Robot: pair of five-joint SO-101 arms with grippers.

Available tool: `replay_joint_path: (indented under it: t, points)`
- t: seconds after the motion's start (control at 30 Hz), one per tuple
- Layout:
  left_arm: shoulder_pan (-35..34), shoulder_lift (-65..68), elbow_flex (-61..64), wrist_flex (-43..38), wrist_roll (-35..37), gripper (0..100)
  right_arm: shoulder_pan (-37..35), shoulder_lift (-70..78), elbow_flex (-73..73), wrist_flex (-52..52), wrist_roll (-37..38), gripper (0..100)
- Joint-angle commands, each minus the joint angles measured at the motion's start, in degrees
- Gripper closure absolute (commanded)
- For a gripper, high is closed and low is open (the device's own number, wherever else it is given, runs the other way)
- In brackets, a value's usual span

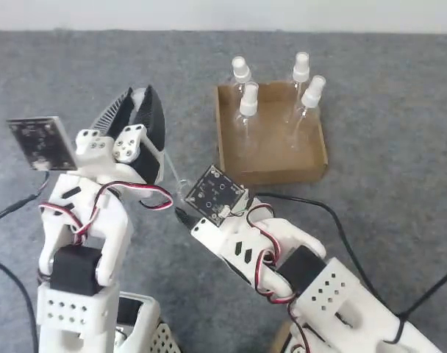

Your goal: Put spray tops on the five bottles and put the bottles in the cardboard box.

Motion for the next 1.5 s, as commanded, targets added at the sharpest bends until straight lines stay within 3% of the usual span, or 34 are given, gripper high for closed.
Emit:
replay_joint_path:
  t: [0.0,0.17,0.3,0.53,0.8,0.93,1.17,1.47]
  points:
    - [0.4,-1.2,-0.4,3.3,0.2,99,2.0,-5.0,1.2,-5.8,-0.8,99.3]
    - [5.6,-1.0,0.5,7.7,-4.8,99,6.1,-7.3,8.9,-17.9,-8.3,99.3]
    - [12.2,-0.8,3.5,7.9,-8.4,99,6.1,-7.8,12.0,-21.4,-9.1,99.3]
    - [12.0,-1.2,4.5,9.2,-9.0,98,6.3,-8.0,14.4,-21.8,-9.1,99.3]
    - [11.9,-0.8,-10.2,15.3,-9.1,81,6.3,-8.0,15.5,-21.8,-9.1,99.3]
    - [10.7,0.0,-11.1,13.3,-12.5,82,6.2,-8.0,15.6,-21.8,-9.1,99.3]
    - [4.5,11.0,-8.7,10.8,-12.5,88,6.1,-8.0,15.6,-21.8,-9.1,99.3]
    - [9.4,12.7,4.5,5.9,-16.3,89,6.2,-8.0,15.6,-21.8,-9.1,99.3]
